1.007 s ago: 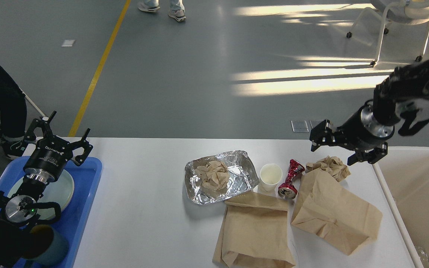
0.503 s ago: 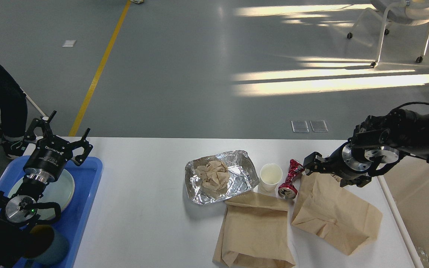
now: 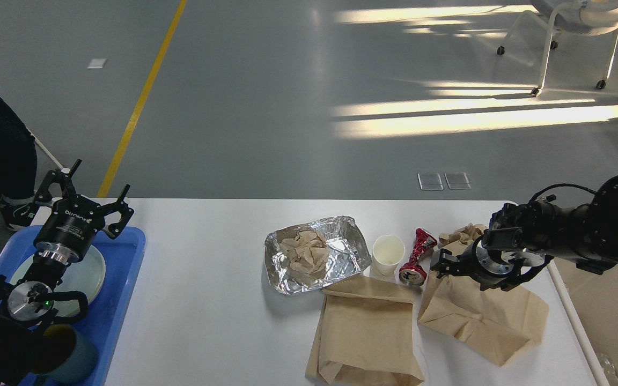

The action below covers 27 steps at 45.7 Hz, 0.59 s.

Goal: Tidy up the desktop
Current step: 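Grasp the brown paper bag with the right gripper and lift it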

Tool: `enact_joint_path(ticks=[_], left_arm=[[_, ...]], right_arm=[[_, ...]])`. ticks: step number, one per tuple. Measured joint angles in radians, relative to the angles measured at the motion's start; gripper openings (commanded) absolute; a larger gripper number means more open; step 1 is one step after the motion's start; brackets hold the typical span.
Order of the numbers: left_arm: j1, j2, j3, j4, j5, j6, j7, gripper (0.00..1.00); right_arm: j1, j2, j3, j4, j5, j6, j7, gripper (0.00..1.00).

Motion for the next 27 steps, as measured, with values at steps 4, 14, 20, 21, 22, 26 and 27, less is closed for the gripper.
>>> enact_joint_path(ticks=[4,14,20,21,22,26,27], left_arm=[[0.000,0.000,0.000,0.000,0.000,0.000,0.000,0.96],[0.000,0.000,0.000,0.000,0.000,0.000,0.000,0.96],[0.000,0.000,0.000,0.000,0.000,0.000,0.000,0.96],[0.000,0.000,0.000,0.000,0.000,0.000,0.000,0.96],[0.000,0.000,0.000,0.000,0.000,0.000,0.000,0.96],[0.000,0.000,0.000,0.000,0.000,0.000,0.000,0.96],[0.000,0.000,0.000,0.000,0.000,0.000,0.000,0.96]], right_arm=[[0.000,-0.003,-0.017,0.006,-0.003,0.014,0.000,0.00],[0.013,-0.008,-0.070,0.012,-0.005,0.067,0.000,0.00],[0.029,-0.020,-0.092,0.018,-0.005,0.086,0.000,0.00],[0.036,-0.024,-0.099,0.020,-0.005,0.091,0.000,0.00],[0.045,-0.028,-0.108,0.024,-0.005,0.099,0.000,0.00],[0.083,-0.047,-0.133,0.042,-0.005,0.129,0.002,0.00],[0.094,-0.055,-0.135,0.048,-0.005,0.137,0.003,0.00]])
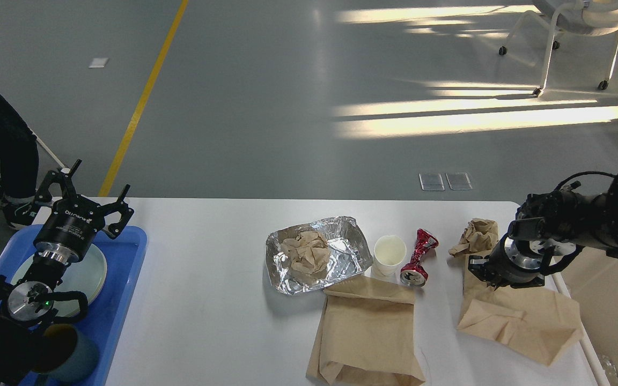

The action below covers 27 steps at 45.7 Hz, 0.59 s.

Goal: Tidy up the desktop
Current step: 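Grasp the brown paper bag with the right gripper and lift it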

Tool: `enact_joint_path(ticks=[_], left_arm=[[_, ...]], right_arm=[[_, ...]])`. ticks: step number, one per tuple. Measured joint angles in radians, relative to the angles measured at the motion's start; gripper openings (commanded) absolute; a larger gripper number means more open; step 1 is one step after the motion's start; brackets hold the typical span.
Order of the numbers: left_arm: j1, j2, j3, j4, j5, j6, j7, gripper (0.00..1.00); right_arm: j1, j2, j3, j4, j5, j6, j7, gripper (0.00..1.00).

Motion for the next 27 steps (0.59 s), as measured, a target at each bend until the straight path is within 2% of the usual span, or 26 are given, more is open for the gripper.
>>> enact_joint_path(ticks=[14,27], left_arm=[[0.000,0.000,0.000,0.000,0.000,0.000,0.000,0.96],[0.000,0.000,0.000,0.000,0.000,0.000,0.000,0.96]], right_arm=[[0.281,-0.169,0.006,0.131,-0.001,0.164,0.007,0.00],[0.615,-0.298,0.021,0.149,0.000,0.351,0.007,0.00]])
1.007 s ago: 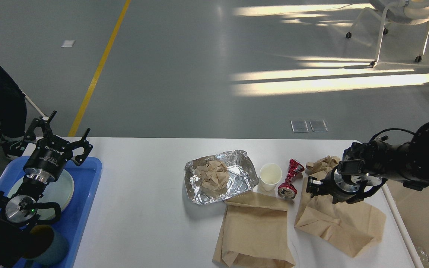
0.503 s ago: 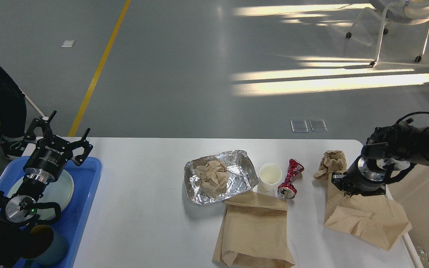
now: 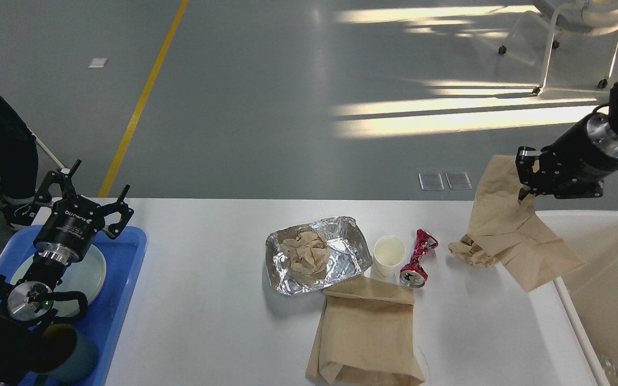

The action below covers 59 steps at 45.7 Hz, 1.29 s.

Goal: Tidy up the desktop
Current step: 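Grasp the brown paper bag with the right gripper and lift it, then carry the paper bag into the white bin and release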

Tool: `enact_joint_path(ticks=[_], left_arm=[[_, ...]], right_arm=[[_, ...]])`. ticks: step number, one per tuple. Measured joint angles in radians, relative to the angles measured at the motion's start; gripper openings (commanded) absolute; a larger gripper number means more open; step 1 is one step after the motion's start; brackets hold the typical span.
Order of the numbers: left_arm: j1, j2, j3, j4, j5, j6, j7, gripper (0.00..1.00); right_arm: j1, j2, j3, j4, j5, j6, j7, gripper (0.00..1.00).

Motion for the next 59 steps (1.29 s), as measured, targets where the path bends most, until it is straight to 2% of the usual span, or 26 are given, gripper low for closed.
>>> enact_joint_path(ticks=[13,21,31,35,43,44,45,49,51,52,59], left_arm=[[0.000,0.000,0.000,0.000,0.000,0.000,0.000,0.96],[0.000,0.000,0.000,0.000,0.000,0.000,0.000,0.96],[0.000,0.000,0.000,0.000,0.000,0.000,0.000,0.96],[0.000,0.000,0.000,0.000,0.000,0.000,0.000,0.96],[0.000,0.000,0.000,0.000,0.000,0.000,0.000,0.96],[0.000,0.000,0.000,0.000,0.000,0.000,0.000,0.96],[0.000,0.000,0.000,0.000,0.000,0.000,0.000,0.96],[0.000,0.000,0.000,0.000,0.000,0.000,0.000,0.96],[0.000,0.000,0.000,0.000,0.000,0.000,0.000,0.96],[0.000,0.000,0.000,0.000,0.000,0.000,0.000,0.96],[0.000,0.000,0.000,0.000,0.000,0.000,0.000,0.96]], right_arm=[[0.285,-0.061,0.009,-0.007,0.000,0.103,-0.001,0.00],[0.308,-0.082,-0.004,-0.030,0.000,0.085,-0.003,0.00],[0.036,-0.175,0.014,-0.199,0.004,-0.035,-0.005,0.00],[-0.146,-0.207,0.033,-0.285,0.013,-0.130,-0.005,0.00],[-0.449,-0.256,0.119,-0.365,0.018,-0.313,-0.005,0.00],[-0.488,-0.258,0.133,-0.373,0.019,-0.337,-0.005,0.04],[-0.519,-0.259,0.143,-0.380,0.019,-0.356,-0.005,0.16],[-0.644,-0.261,0.186,-0.407,0.019,-0.433,-0.004,0.74],[-0.706,-0.259,0.208,-0.424,0.019,-0.477,-0.004,0.97],[-0.733,-0.257,0.218,-0.433,0.019,-0.499,-0.004,1.00],[-0.930,-0.227,0.315,-0.493,0.018,-0.683,-0.003,1.00]])
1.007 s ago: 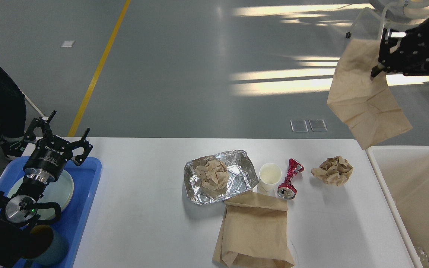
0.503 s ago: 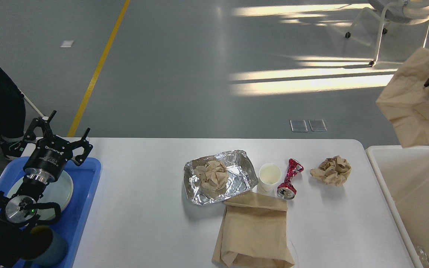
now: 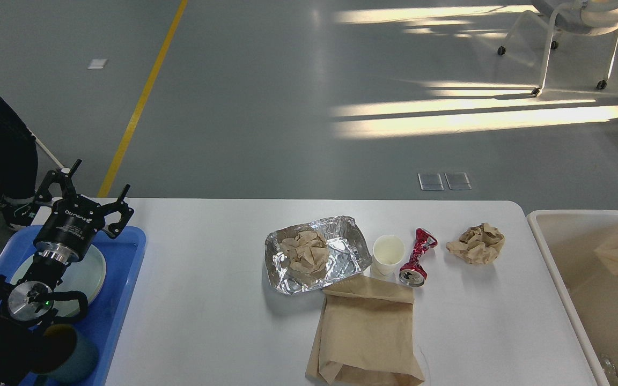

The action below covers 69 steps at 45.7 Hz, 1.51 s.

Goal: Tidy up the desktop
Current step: 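Carry the paper bag into the white bin and release, then lower the right gripper onto the crumpled paper and grasp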

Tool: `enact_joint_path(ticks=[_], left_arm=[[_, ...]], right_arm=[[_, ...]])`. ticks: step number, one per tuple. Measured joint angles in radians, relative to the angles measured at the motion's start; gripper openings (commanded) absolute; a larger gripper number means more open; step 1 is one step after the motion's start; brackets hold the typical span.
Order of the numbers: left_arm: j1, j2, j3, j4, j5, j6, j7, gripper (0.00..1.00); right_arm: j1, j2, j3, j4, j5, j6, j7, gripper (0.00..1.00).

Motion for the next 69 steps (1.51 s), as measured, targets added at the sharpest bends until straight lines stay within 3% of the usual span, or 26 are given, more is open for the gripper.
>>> enact_joint_path(ticks=[6,15,25,33,38,49,54,63,69], left_arm=[[0.000,0.000,0.000,0.000,0.000,0.000,0.000,0.96],[0.000,0.000,0.000,0.000,0.000,0.000,0.000,0.96],[0.000,0.000,0.000,0.000,0.000,0.000,0.000,0.96],[0.000,0.000,0.000,0.000,0.000,0.000,0.000,0.96],[0.000,0.000,0.000,0.000,0.000,0.000,0.000,0.96],[0.000,0.000,0.000,0.000,0.000,0.000,0.000,0.96],[0.000,0.000,0.000,0.000,0.000,0.000,0.000,0.96],[0.000,0.000,0.000,0.000,0.000,0.000,0.000,0.96],[0.000,0.000,0.000,0.000,0.000,0.000,0.000,0.96]], right_arm=[[-0.106,0.020,0.056,-0.009,0.000,-0.062,0.000,1.00],[-0.101,0.038,0.064,0.001,0.000,-0.068,0.000,1.00],[0.147,0.060,-0.033,0.057,0.003,-0.033,0.000,1.00],[0.459,0.126,-0.221,0.218,0.003,0.008,0.000,1.00],[0.647,0.178,-0.300,0.327,0.003,0.091,0.000,1.00],[1.009,0.286,-0.335,0.482,0.005,0.528,0.000,1.00],[1.118,0.328,-0.330,0.529,0.005,0.677,0.001,1.00],[1.205,0.362,-0.321,0.610,0.005,0.741,0.000,1.00],[1.096,0.353,-0.301,0.600,0.002,0.697,0.000,1.00]])
